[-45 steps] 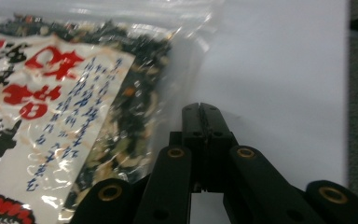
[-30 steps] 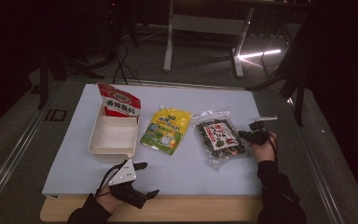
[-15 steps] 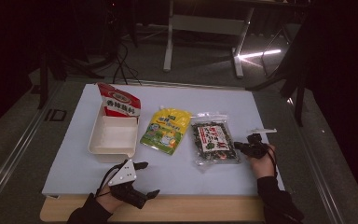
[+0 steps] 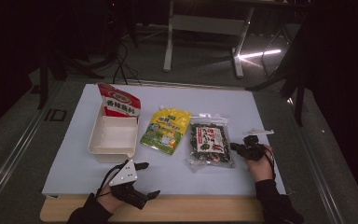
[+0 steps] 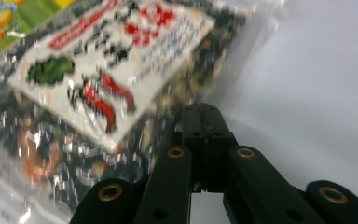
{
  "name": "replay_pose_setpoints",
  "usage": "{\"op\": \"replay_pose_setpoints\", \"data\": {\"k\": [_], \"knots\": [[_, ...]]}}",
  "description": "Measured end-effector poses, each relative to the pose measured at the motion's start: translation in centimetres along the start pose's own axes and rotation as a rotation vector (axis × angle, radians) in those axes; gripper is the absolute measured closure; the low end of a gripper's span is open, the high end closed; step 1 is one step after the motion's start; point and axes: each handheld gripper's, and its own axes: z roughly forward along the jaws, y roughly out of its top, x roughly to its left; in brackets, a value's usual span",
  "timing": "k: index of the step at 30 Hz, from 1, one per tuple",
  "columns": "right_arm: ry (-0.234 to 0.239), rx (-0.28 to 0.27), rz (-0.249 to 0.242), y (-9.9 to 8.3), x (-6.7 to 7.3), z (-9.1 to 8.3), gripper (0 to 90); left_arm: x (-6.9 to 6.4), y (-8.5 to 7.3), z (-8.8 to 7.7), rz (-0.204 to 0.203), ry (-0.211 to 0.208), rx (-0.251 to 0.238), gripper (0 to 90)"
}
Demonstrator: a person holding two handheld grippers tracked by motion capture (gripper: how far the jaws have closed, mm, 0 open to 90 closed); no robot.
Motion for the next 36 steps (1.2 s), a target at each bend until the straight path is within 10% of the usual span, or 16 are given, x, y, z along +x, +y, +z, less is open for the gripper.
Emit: {"op": "replay_pose_setpoints", "data": {"k": [20,36], "knots": [[-0.049,-0.008,0.006,9.5,-0.4,6.5,89.9,0.0,-0.3,-0.3,-0.005,0.005,0.002,1.6],[-0.106,0.013,0.072,13.3,-1.2,11.1,89.9,0.0,-0.7,-0.9,-0.02,0.023,0.002,1.6]]}}
